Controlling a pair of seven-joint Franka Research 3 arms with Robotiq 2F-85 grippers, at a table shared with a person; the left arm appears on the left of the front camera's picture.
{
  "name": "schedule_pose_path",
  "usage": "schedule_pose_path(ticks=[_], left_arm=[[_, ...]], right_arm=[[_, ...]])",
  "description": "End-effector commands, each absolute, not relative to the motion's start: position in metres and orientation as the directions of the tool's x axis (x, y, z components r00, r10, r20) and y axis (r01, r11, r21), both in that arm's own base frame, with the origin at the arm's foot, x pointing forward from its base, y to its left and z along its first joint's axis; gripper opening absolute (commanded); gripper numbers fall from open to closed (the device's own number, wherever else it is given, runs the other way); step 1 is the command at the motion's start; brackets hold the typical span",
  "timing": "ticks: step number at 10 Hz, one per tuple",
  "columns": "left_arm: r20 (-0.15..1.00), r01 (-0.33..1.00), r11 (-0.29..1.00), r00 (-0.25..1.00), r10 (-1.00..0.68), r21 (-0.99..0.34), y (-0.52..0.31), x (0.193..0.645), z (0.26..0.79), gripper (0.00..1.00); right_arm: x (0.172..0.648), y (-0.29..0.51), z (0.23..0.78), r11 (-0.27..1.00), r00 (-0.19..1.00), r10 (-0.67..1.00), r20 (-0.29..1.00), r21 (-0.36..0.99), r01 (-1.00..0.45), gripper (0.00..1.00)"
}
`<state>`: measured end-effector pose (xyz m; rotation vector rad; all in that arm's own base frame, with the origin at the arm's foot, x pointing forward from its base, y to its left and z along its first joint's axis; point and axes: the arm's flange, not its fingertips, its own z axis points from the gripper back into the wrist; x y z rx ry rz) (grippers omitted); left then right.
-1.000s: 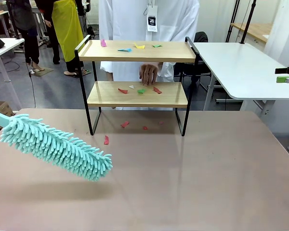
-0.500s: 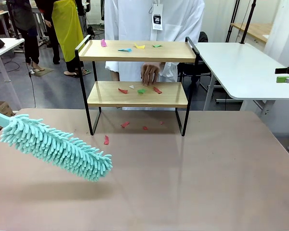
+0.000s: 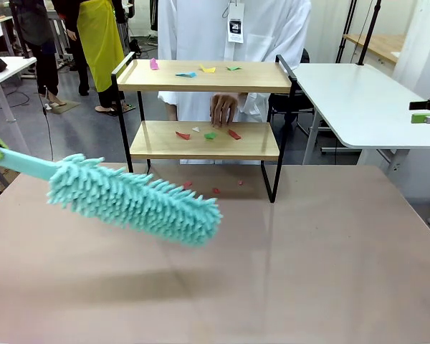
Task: Clean the shelf.
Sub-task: Clean the specific section of the Shelf indicated by the human with the Duster.
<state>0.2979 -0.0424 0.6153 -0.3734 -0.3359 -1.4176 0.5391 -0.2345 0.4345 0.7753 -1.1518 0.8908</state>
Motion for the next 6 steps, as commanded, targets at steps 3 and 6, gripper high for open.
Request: schedule_pose_path(ticks=[3, 6], left_arm=[[0.578, 0.886, 0.456, 0.416, -0.702, -0.084, -0.105, 0.262, 0.610, 0.13], [0.671, 0.807, 0.572, 0.506, -0.542, -0.147, -0.153, 0.263, 0.596, 0.13]], right_arm=[[0.539, -0.233, 0.437, 0.446, 0.156, 0.186, 0.970, 0.058, -0.893, 1.00], [0.539, -0.233, 0.437, 0.446, 0.156, 0.186, 0.970, 0.058, -0.893, 1.00]])
